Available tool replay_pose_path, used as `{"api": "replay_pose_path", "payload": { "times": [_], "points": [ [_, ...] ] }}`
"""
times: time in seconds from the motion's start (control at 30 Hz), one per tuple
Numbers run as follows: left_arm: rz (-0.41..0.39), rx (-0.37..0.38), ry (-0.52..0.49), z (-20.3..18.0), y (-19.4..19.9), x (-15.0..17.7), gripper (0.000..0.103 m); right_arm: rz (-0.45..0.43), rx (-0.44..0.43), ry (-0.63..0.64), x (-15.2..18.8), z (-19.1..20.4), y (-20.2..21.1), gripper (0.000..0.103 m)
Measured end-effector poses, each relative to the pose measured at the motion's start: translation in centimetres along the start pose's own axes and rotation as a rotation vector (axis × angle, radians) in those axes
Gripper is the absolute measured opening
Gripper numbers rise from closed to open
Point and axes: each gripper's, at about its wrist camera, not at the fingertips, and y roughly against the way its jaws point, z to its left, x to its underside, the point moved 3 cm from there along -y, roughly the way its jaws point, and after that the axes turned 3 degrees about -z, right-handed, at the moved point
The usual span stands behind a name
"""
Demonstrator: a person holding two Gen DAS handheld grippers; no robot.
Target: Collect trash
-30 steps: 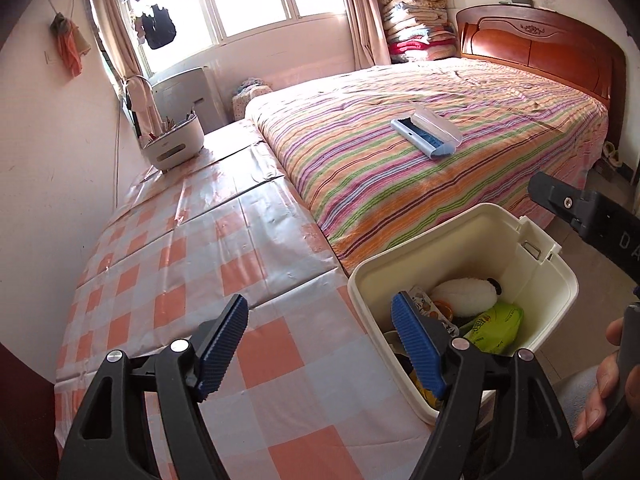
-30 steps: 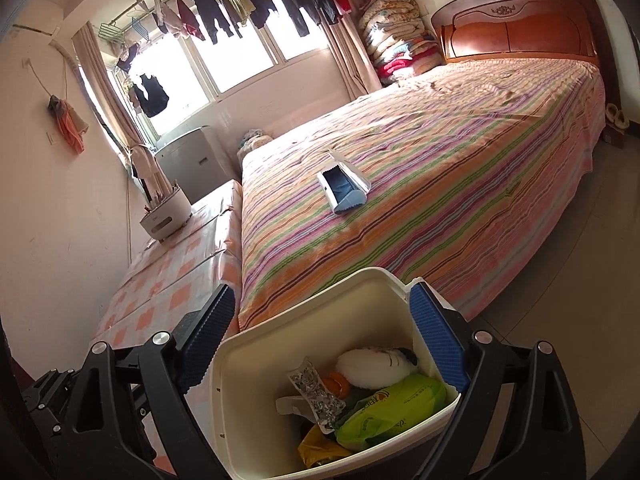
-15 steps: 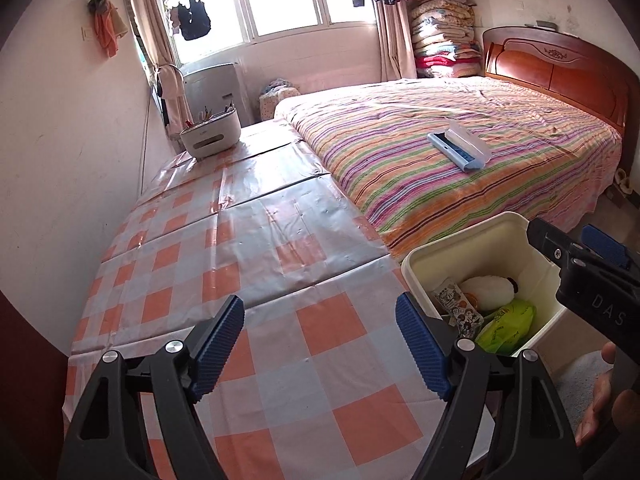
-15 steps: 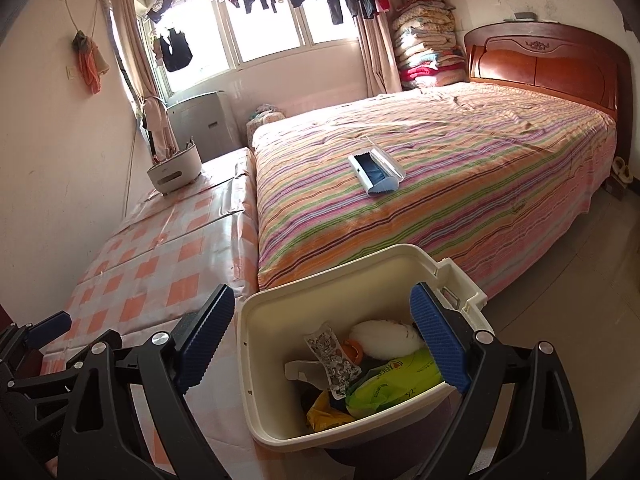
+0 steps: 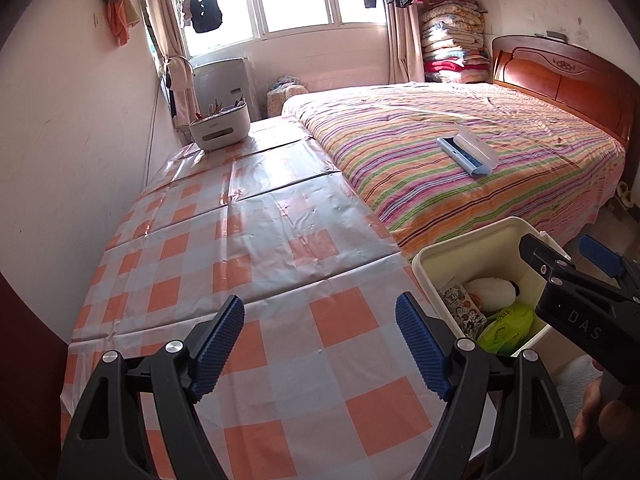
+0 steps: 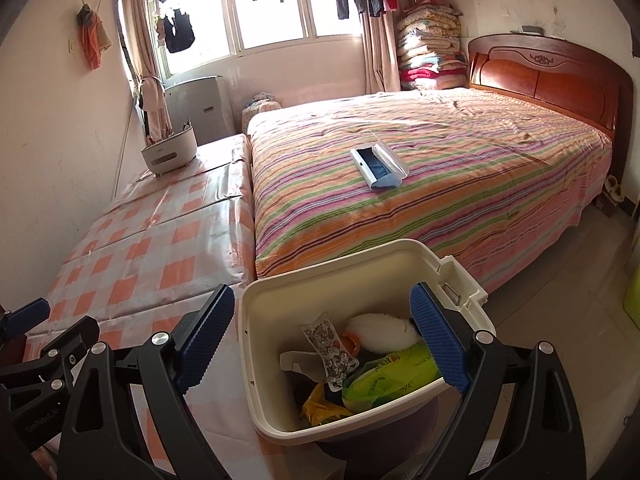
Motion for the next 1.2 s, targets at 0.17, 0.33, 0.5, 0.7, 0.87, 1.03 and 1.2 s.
{"api": "replay_pose_path", "payload": {
  "times": [0.17, 0.33, 0.5, 0.7, 0.87, 1.03, 1.2],
  "points": [
    [0.006, 0.001, -0.004, 0.0, -0.1, 0.1, 0.076, 0.000, 0.004, 0.000, 0.0, 0.1, 0.0, 0.088],
    [0.006, 0.000, -0.001, 0.0, -0.1, 0.1, 0.076, 0.002, 0.002, 0.000, 0.0, 0.0, -0.1, 0.088],
    [0.009, -0.003, 0.000, 0.0, -0.2, 0.1, 0.076, 0.014, -0.006, -0.004, 0.2, 0.0, -0.4, 0.088],
    [0.009, -0.005, 0.004, 0.2, -0.3, 0.1, 0.076, 0.018, -0.009, -0.006, 0.2, 0.0, -0.5, 0.088],
    [0.023, -0.002, 0.013, 0.2, -0.5, 0.1, 0.076, 0.026, -0.014, -0.007, 0.2, 0.0, -0.8, 0.088],
    [0.033, -0.001, 0.018, 0.2, -0.7, 0.1, 0.076, 0.031, -0.020, -0.010, 0.3, 0.1, -0.9, 0.088],
    [0.033, 0.011, 0.018, 0.0, -0.7, 0.1, 0.076, 0.037, -0.024, -0.011, 0.5, 0.1, -1.1, 0.088]
  ]
}}
